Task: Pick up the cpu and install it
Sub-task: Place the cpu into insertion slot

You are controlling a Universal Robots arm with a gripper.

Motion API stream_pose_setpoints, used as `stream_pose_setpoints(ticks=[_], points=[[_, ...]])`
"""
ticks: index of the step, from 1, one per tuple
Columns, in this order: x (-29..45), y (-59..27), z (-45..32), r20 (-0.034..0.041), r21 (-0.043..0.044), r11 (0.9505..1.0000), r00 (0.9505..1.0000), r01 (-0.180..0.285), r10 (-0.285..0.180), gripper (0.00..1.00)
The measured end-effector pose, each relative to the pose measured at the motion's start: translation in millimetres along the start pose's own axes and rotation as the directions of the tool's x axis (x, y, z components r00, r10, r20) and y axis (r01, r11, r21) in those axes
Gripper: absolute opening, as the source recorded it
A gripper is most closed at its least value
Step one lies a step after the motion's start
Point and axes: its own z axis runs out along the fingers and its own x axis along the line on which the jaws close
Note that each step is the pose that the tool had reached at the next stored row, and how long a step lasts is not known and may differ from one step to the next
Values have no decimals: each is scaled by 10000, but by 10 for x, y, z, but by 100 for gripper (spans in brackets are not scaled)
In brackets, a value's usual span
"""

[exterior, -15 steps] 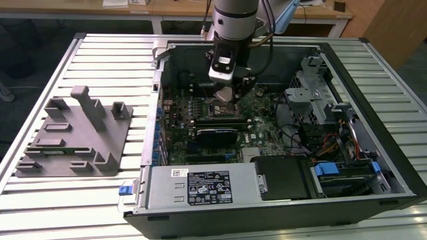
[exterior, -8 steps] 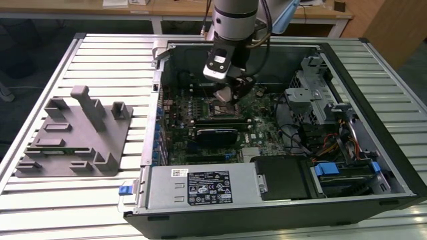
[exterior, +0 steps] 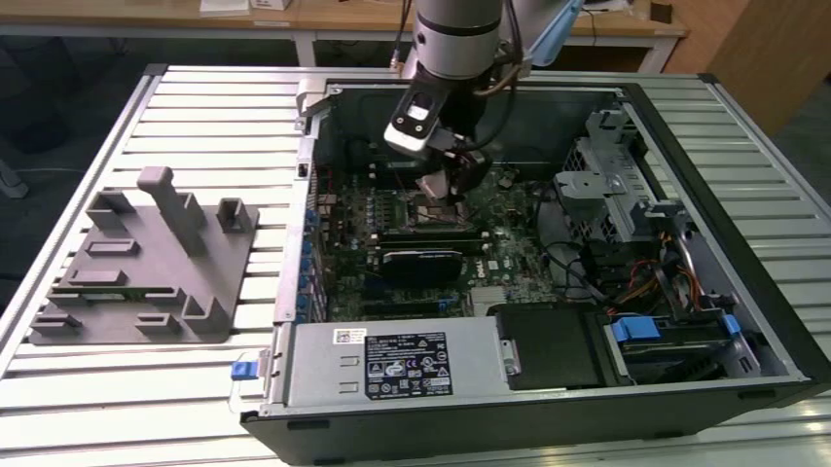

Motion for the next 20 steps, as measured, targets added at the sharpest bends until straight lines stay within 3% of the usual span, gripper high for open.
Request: stream_pose_setpoints(ticks=[4,7,12,17,20], points=[[0,0,7,20,14,9974,9974,-720,720,55],[0,0,14,37,23,9920,9920,-1261,1261,55],[0,-1,27,65,37,9765,9765,-2156,2156,55],[1,-1,46,92,47,9539,9539,-3000,3000,55],[3,-1,56,96,48,9514,9514,-3079,3078,55]])
